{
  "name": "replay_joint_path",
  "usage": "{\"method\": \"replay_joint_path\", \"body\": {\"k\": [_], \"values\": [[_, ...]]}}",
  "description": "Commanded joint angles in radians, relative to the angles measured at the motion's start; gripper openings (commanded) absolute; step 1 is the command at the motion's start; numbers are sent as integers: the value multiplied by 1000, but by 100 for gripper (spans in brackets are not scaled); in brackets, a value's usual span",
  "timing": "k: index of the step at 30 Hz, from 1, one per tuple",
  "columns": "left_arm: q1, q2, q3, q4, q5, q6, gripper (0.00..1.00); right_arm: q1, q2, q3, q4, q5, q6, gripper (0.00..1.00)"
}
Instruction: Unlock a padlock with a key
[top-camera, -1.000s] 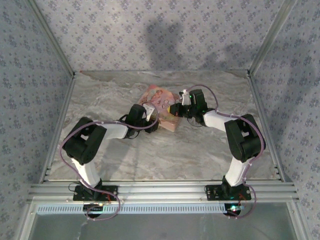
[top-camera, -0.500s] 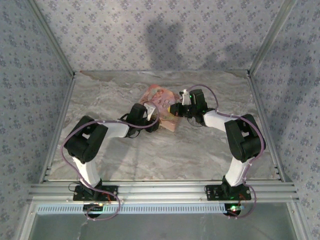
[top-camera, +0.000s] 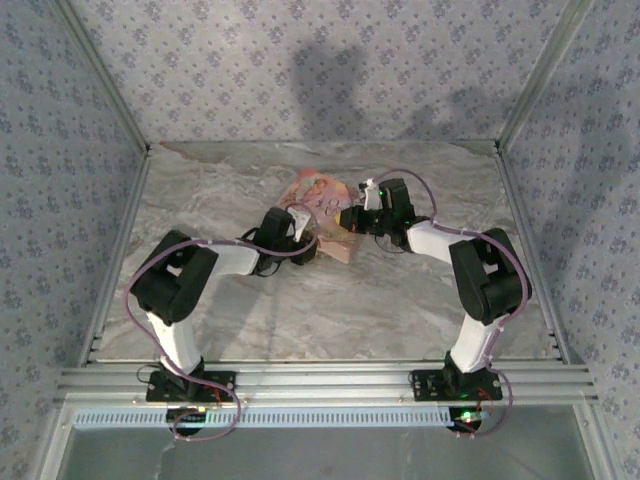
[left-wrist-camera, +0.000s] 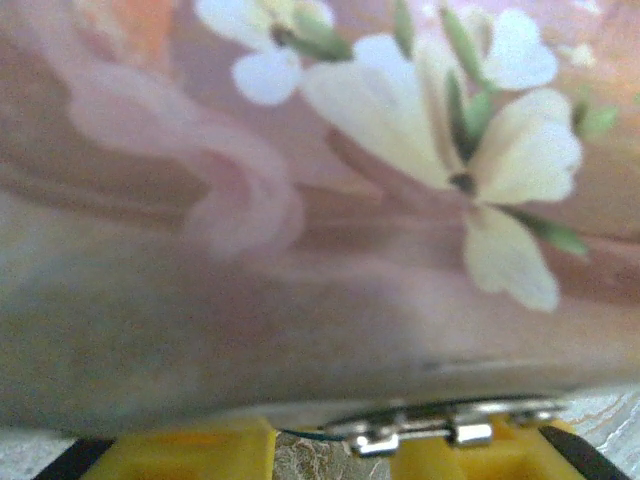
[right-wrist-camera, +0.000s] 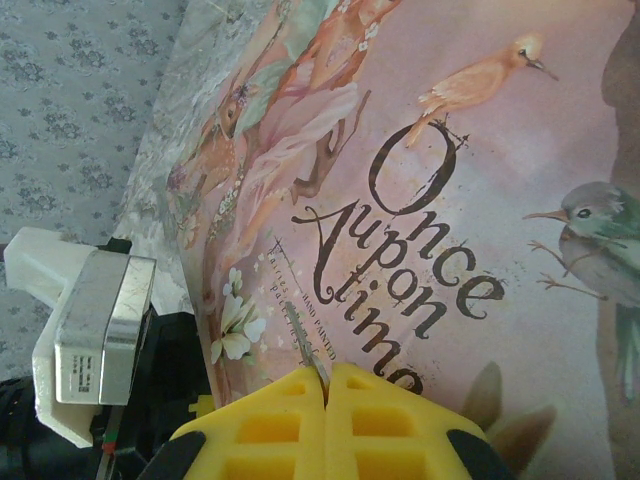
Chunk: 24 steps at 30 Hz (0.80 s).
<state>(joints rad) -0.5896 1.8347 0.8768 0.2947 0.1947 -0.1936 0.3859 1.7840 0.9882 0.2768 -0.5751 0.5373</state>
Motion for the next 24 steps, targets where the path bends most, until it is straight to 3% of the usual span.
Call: {"method": "replay_joint_path", "body": {"k": [1, 9, 24], "values": [[-6, -13, 11, 26, 2, 3, 28, 8, 19, -28, -113, 23, -8, 1], [-6, -77, 45, -73, 41, -18, 23, -8, -55, -62, -48, 21, -15, 1], [-37, -151, 196, -331, 148, -240, 21, 3, -455, -326, 1, 93, -124, 0]]}}
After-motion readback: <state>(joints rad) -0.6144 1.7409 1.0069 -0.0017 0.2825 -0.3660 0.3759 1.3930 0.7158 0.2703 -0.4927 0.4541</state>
